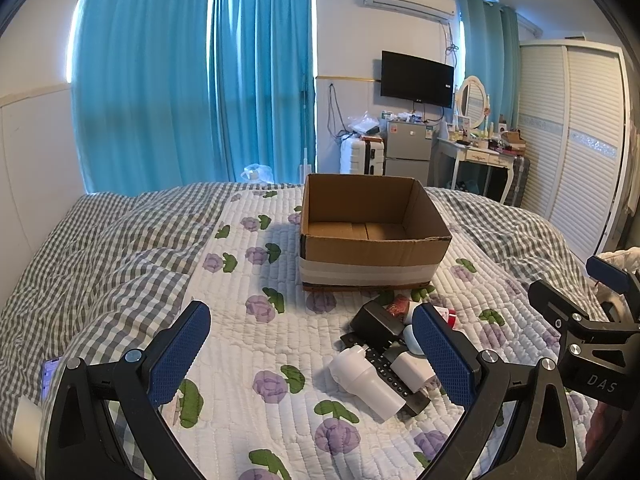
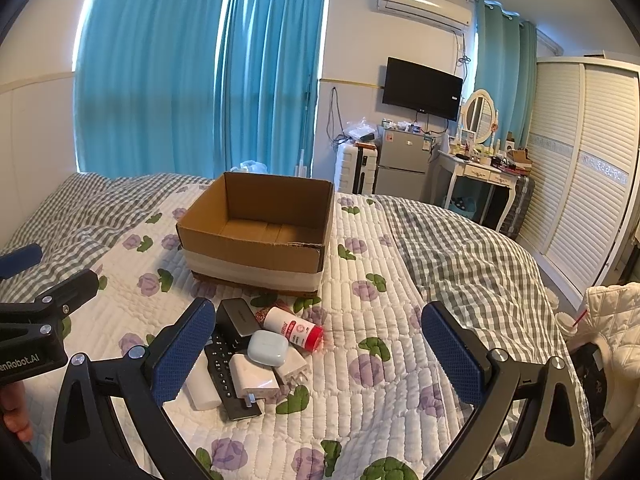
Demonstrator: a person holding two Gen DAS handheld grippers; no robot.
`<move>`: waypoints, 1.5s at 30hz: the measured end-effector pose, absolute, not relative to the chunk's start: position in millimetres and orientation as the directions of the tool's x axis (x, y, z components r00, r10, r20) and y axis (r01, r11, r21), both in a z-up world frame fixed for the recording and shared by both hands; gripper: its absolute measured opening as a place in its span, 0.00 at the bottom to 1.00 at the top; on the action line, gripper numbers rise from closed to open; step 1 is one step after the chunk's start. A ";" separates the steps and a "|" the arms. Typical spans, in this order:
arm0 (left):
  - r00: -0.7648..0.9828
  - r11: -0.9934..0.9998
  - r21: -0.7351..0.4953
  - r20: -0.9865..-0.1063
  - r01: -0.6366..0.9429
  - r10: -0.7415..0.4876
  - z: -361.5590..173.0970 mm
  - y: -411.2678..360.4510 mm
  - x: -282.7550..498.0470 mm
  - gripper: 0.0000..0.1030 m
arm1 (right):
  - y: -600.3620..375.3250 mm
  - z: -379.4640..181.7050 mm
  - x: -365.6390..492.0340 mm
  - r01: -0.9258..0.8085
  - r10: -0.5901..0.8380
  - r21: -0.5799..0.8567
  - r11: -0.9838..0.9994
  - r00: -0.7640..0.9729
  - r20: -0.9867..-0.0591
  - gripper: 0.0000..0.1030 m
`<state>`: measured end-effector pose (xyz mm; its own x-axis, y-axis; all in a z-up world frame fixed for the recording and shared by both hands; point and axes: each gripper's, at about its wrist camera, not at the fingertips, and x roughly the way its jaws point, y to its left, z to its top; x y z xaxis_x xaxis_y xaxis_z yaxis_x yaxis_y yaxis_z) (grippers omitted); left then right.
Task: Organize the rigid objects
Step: 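Move both tools toward the pile of items beside the box, then grasp the white bottle with the left tool while the right tool grasps the earbud case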
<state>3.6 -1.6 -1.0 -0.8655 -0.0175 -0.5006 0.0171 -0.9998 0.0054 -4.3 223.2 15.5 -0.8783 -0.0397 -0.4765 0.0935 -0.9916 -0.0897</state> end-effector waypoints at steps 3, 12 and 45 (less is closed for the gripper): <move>-0.864 -1.000 0.004 -0.503 0.018 -0.018 -1.3 -2.4 3.9 1.00 | 223.2 14.9 -3.9 0.094 -0.040 -0.090 -0.991 -0.878 -0.478 1.00; -0.865 -1.000 0.004 -0.502 0.019 -0.018 -1.2 -2.4 3.8 1.00 | 223.7 11.7 -3.1 0.094 -0.040 -0.090 -0.992 -0.876 -0.480 1.00; -0.576 -0.997 0.011 -0.816 0.078 -0.054 -125.5 30.1 -89.6 0.94 | 244.5 -70.1 -79.8 0.143 -0.073 -0.037 -0.989 -0.694 -0.716 1.00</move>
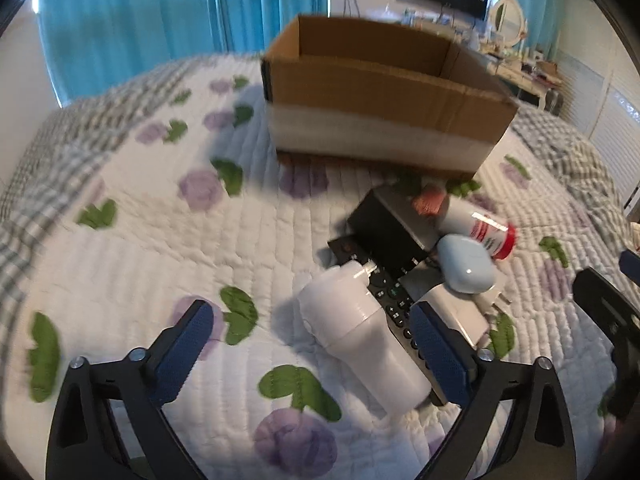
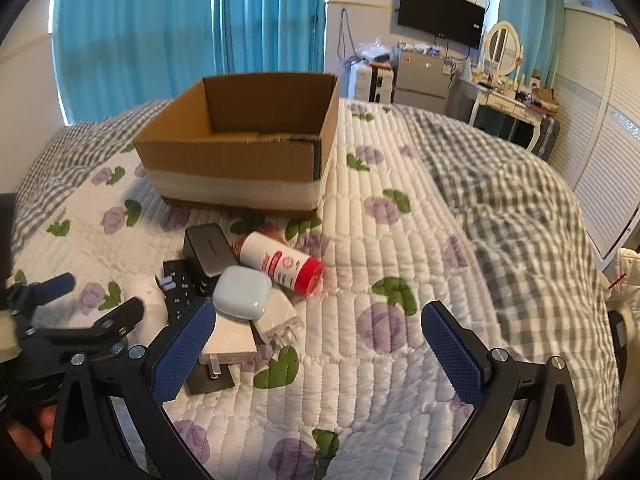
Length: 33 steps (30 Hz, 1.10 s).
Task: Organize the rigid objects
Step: 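Grasp the white bottle with the left tool while the right tool grasps the earbud case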
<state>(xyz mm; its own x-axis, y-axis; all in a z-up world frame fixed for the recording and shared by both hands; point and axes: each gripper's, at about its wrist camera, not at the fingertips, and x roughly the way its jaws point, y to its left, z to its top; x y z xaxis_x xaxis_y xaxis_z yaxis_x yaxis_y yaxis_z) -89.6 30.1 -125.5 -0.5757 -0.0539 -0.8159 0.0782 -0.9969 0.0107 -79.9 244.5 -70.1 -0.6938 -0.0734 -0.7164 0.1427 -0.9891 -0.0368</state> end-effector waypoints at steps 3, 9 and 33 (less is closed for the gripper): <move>-0.535 -0.997 0.031 -0.843 0.066 -0.062 -142.1 36.9 -97.4 0.84 | 244.9 -75.4 -83.2 0.148 -0.085 -0.023 -0.989 -0.677 -0.731 1.00; -0.520 -0.999 -0.051 -0.853 0.016 0.035 -149.8 40.6 -99.0 0.56 | 244.8 -82.8 -88.8 0.153 -0.100 -0.001 -0.988 -0.655 -0.749 1.00; -0.613 -0.999 -0.021 -0.790 0.043 -0.010 -99.0 -10.7 -100.5 0.51 | 183.3 -131.8 -143.5 0.198 -0.132 0.028 -0.980 -0.536 -0.834 0.66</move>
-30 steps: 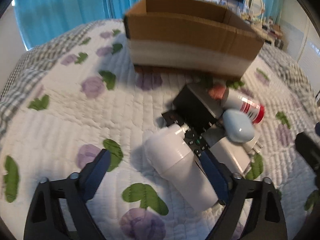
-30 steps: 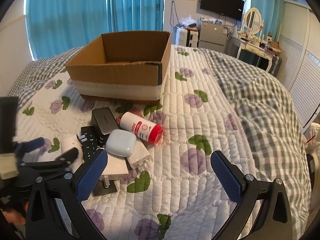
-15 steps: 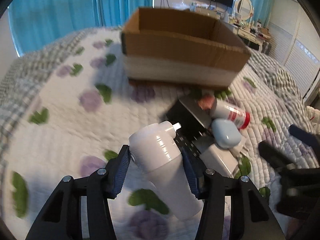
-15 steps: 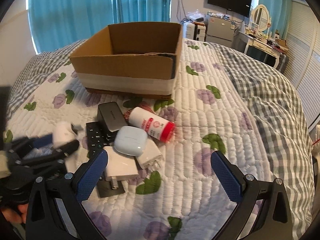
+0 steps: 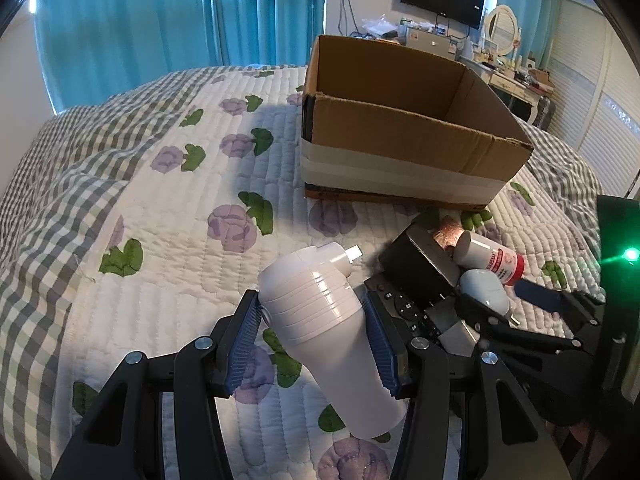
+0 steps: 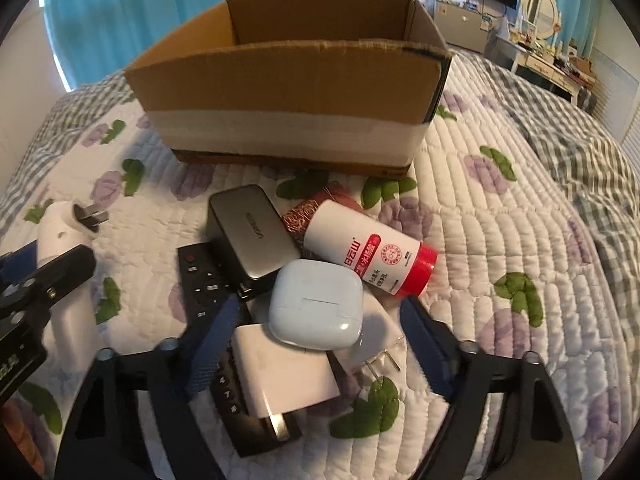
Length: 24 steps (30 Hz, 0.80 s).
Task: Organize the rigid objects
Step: 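Grasp the white bottle with the left tool while the right tool grasps the earbud case, then lower the bottle into the box with the left tool while the right tool drops the earbud case in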
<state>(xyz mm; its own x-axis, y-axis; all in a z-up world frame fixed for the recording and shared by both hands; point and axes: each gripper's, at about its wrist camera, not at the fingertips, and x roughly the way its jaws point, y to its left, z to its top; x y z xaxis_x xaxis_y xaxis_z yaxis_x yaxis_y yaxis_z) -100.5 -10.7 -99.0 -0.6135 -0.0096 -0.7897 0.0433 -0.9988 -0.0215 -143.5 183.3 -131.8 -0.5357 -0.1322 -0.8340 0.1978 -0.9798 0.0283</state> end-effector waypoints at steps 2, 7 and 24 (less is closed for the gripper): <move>-0.613 -0.999 -0.026 -0.790 0.041 -0.005 -99.1 -9.8 -99.6 0.51 | 184.1 -136.7 -147.1 0.190 -0.139 0.044 -0.981 -0.522 -0.842 0.50; -0.630 -0.999 -0.023 -0.776 0.024 0.003 -87.4 -2.7 -87.8 0.51 | 188.5 -133.2 -141.0 0.193 -0.174 0.083 -0.978 -0.518 -0.838 0.49; -0.770 -0.998 0.002 -0.636 -0.063 0.048 52.8 0.8 -79.1 0.52 | 186.4 35.4 -95.5 0.316 -0.221 -0.013 -0.949 -0.692 -0.688 0.49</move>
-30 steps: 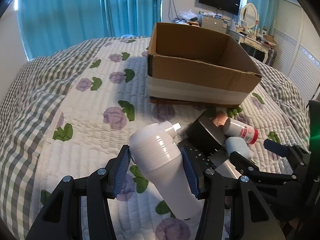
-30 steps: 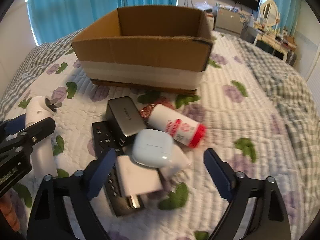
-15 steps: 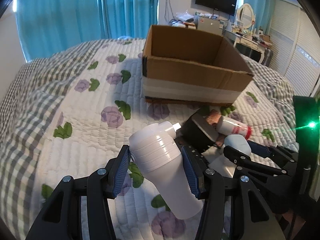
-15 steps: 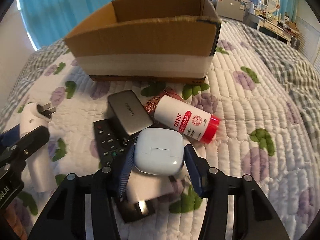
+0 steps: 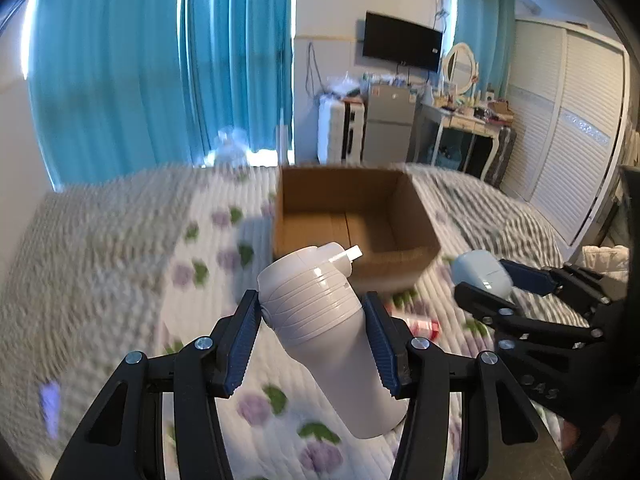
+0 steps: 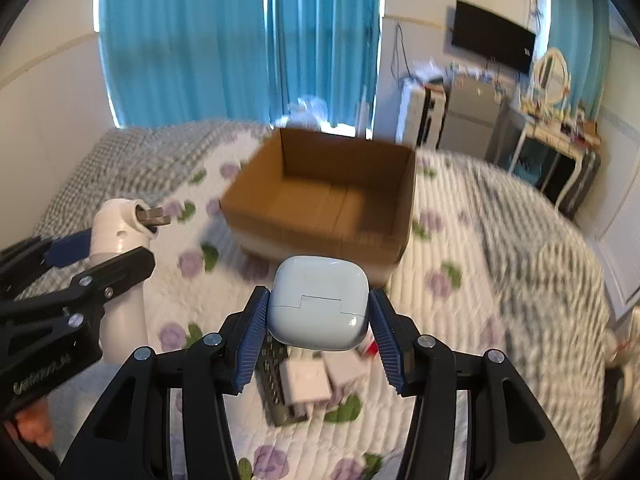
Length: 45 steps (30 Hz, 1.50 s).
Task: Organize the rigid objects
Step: 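Lower the bottle into the box with the left tool while the right tool drops the earbud case in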
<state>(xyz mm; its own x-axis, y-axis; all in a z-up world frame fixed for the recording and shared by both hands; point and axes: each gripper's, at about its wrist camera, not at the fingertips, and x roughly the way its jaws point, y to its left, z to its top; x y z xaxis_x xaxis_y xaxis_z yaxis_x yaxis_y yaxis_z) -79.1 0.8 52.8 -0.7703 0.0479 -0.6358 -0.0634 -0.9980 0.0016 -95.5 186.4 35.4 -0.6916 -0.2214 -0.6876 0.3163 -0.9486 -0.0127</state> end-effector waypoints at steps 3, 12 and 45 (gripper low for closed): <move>-0.800 -0.997 0.033 -0.599 -0.070 0.036 81.4 -0.8 -97.3 0.52 | 188.6 66.0 -103.9 0.325 -0.233 -0.020 -0.945 -0.718 -0.656 0.49; -0.765 -0.991 0.053 -0.642 -0.121 0.059 83.0 6.3 -203.4 0.52 | 185.0 116.9 -171.2 0.327 -0.219 -0.076 -0.942 -0.769 -0.600 0.49; -0.676 -0.982 0.071 -0.734 -0.174 0.067 -31.9 43.2 -296.9 0.85 | 218.8 5.3 -317.2 0.259 -0.200 0.011 -0.966 -0.717 -0.667 0.71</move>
<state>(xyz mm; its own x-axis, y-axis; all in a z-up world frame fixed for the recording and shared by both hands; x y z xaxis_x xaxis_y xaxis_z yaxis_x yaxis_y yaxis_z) -296.9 43.2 -31.9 -0.6762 0.0668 -0.7337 -0.1744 -0.9821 0.0713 -317.2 218.8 5.3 -0.7174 -0.2001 -0.6673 0.2592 -0.9657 0.0109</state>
